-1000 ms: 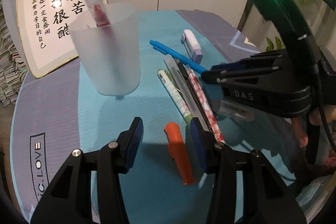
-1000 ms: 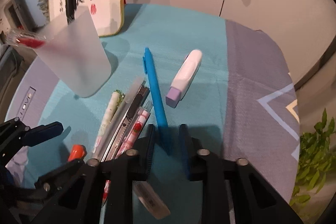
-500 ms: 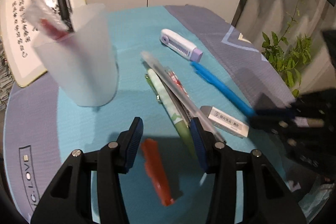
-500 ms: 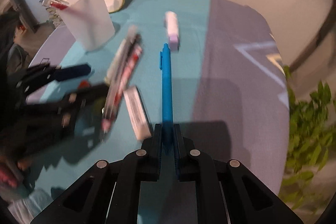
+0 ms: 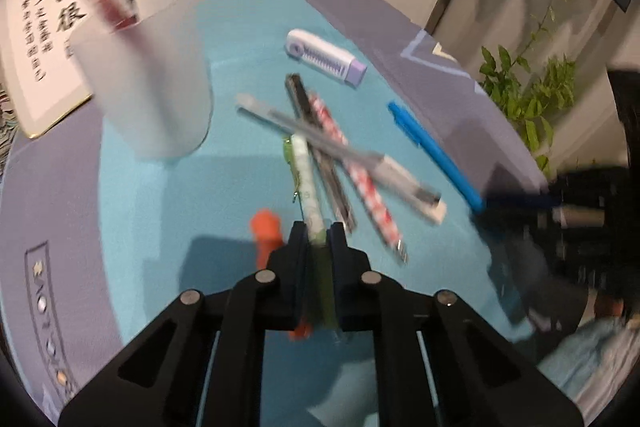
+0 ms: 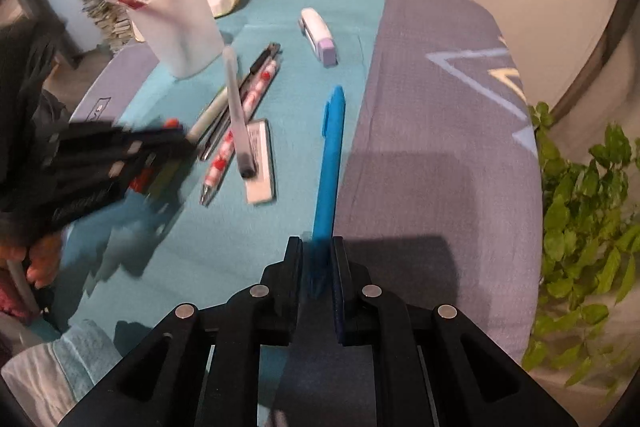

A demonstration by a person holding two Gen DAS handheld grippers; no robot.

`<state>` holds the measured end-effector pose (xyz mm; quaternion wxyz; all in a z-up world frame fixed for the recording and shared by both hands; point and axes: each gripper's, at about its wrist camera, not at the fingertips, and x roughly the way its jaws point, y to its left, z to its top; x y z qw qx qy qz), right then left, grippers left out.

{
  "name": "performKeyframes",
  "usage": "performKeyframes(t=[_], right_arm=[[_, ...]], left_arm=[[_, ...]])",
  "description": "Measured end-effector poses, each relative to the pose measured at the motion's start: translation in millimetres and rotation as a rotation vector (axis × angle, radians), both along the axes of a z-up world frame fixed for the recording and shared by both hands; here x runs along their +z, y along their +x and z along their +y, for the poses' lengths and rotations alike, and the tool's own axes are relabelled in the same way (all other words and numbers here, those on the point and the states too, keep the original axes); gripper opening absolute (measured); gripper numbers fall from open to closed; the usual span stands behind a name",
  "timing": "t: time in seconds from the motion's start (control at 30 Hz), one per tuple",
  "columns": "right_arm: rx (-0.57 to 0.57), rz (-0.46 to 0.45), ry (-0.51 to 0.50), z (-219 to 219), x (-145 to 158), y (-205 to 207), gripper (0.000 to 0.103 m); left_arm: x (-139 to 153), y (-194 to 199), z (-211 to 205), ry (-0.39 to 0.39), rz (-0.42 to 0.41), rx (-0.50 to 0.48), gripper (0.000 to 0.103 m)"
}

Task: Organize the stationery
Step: 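Grasp the green-capped highlighter with the left gripper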

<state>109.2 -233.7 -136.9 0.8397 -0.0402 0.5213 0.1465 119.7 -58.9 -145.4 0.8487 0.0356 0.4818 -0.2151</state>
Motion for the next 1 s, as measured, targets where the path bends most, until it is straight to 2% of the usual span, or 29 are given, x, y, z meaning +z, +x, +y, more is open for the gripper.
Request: performKeyframes(t=[0.07, 0.13, 0.2, 0.47, 0.53, 0.6, 0.63, 0.9, 0.93, 0.97, 1.0], right_arm=[[-0.007, -0.020, -0.001, -0.8, 4.6, 7.0, 0.016], [-0.013, -0.031, 0.014, 0.5, 9.4, 19.6, 0.029], [-0.027, -0.039, 0.020, 2.3, 12.5, 32.1, 0.036], [-0.078, -0.026, 0.007, 10.0, 12.3, 68.0, 0.036], [-0.079, -0.020, -0.001, 12.7, 10.8, 72.2, 0.036], [-0.080, -0.014, -0.016, 15.4, 8.6, 76.3, 0.036], [-0.081, -0.008, -0.016, 16.3, 7.4, 79.0, 0.036], [-0.076, 0.027, -0.059, 28.5, -4.2, 92.1, 0.036], [-0.076, 0.025, -0.064, 29.5, -5.8, 93.0, 0.028], [-0.077, 0.011, -0.068, 30.8, -5.8, 93.2, 0.022], [-0.081, 0.004, -0.070, 31.4, -5.6, 93.9, 0.014]], left_arm=[[0.3, -2.4, 2.2, 0.016, -0.002, 0.005, 0.010], [1.3, -2.6, 2.3, 0.033, -0.015, 0.008, 0.009], [2.1, 0.9, 1.8, 0.034, -0.022, 0.011, 0.009], [1.3, 28.5, -6.4, 0.057, -0.035, 0.014, 0.011], [1.2, 32.6, -8.3, 0.060, -0.037, 0.010, 0.015], [0.1, 34.9, -9.4, 0.062, -0.032, 0.004, 0.026], [-0.7, 36.2, -9.3, 0.066, -0.030, 0.008, 0.027], [-2.1, 41.7, -7.9, 0.065, -0.028, 0.011, 0.026], [-2.3, 42.0, -8.9, 0.070, -0.032, 0.006, 0.025], [-2.4, 42.4, -9.1, 0.073, -0.036, 0.006, 0.013], [-2.6, 43.1, -8.5, 0.073, -0.035, 0.008, 0.012]])
